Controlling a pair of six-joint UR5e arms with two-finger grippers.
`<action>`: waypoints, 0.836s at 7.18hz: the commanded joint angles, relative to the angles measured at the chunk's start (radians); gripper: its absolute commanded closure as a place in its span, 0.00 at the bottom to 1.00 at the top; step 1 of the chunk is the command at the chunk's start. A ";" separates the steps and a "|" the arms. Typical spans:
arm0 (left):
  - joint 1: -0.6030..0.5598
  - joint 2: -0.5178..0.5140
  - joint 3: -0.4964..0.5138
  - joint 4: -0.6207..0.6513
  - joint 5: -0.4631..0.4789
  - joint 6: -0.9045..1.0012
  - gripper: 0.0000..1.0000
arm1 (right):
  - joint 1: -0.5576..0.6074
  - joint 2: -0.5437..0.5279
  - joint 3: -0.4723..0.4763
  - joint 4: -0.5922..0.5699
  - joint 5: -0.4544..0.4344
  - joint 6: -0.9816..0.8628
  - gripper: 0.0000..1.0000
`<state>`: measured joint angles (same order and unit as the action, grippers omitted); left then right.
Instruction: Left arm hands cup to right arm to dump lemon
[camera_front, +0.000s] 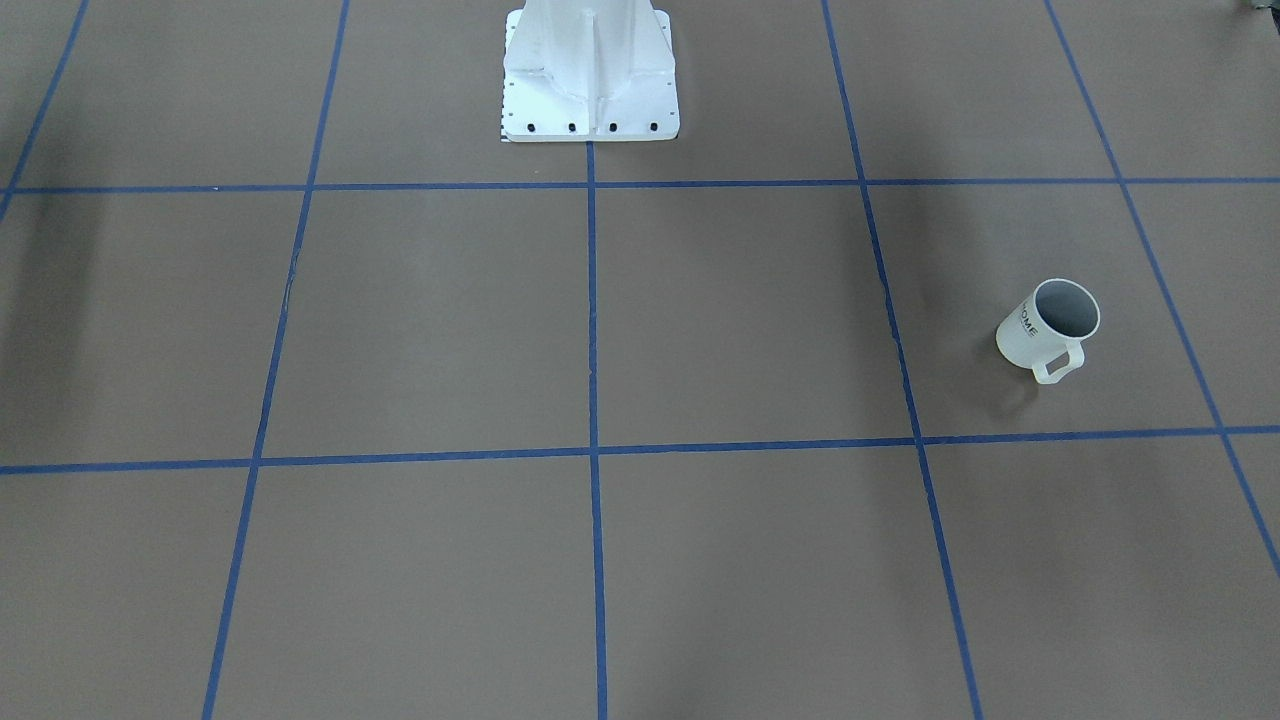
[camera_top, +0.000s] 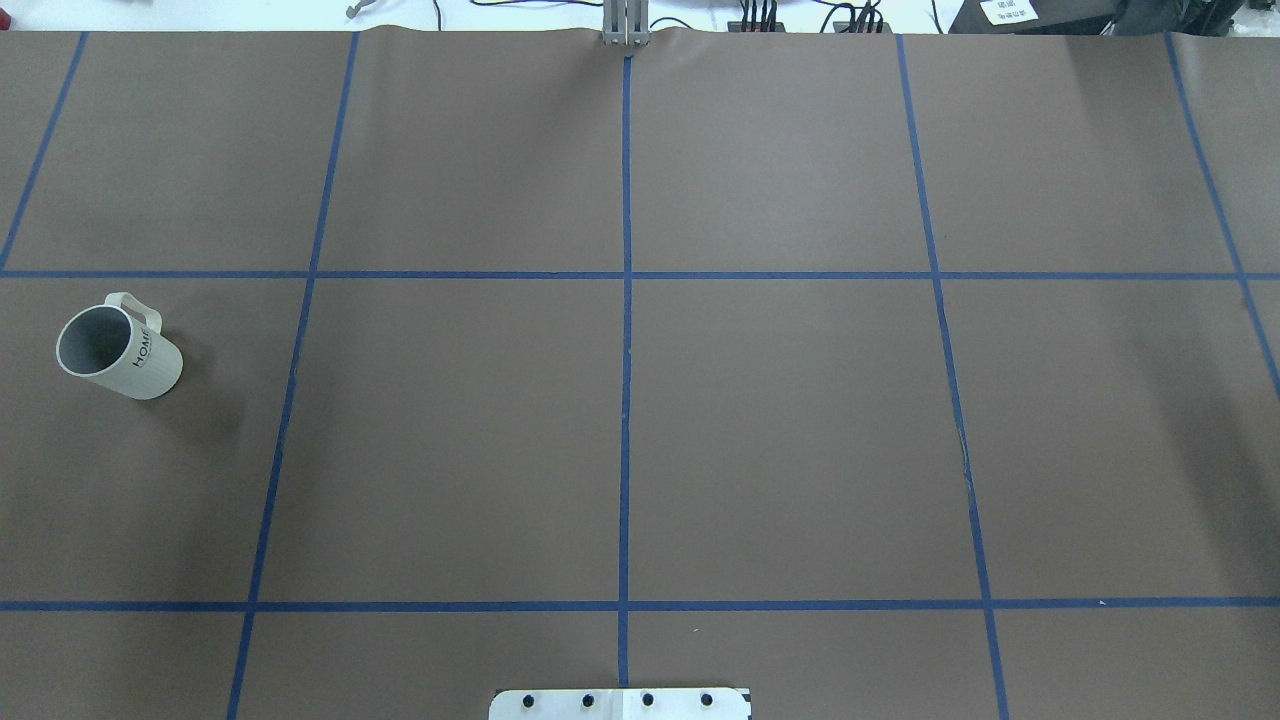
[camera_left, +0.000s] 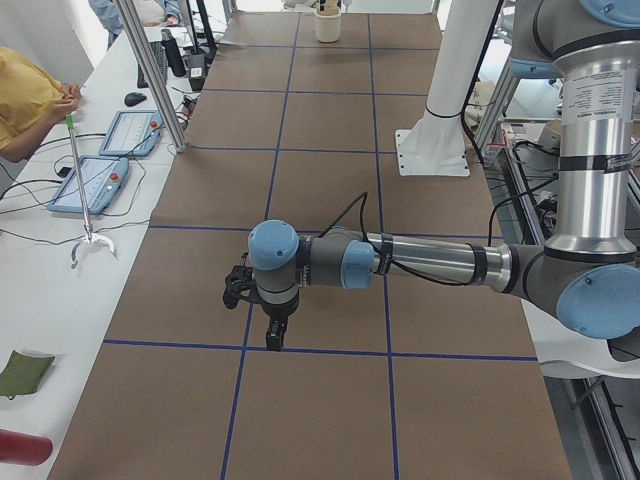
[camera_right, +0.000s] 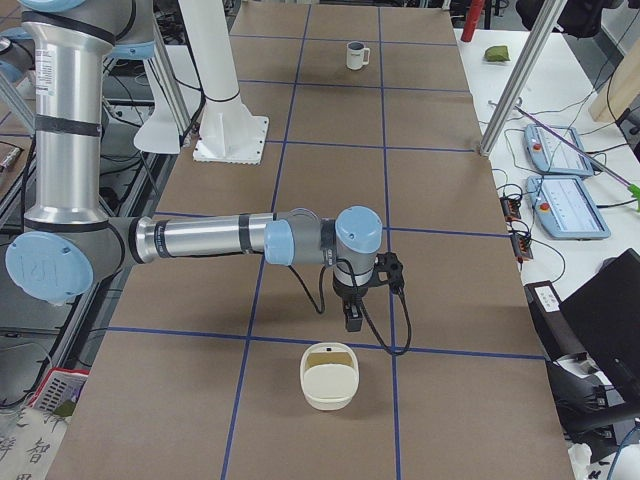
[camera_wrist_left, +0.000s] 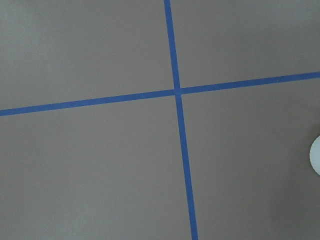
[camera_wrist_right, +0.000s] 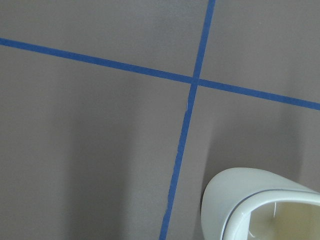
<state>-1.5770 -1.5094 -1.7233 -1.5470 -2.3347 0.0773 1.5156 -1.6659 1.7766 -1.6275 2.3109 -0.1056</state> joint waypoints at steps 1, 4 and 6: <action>0.002 -0.002 -0.004 -0.001 -0.003 -0.001 0.00 | 0.001 -0.002 0.007 0.003 0.007 -0.003 0.00; 0.002 -0.021 -0.016 -0.001 0.000 -0.011 0.00 | 0.005 0.015 0.052 0.041 0.005 0.006 0.00; 0.003 -0.055 -0.029 -0.055 -0.002 -0.010 0.00 | 0.005 0.031 0.047 0.252 -0.002 0.004 0.00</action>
<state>-1.5749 -1.5422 -1.7485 -1.5618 -2.3356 0.0683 1.5201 -1.6459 1.8225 -1.4934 2.3132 -0.1007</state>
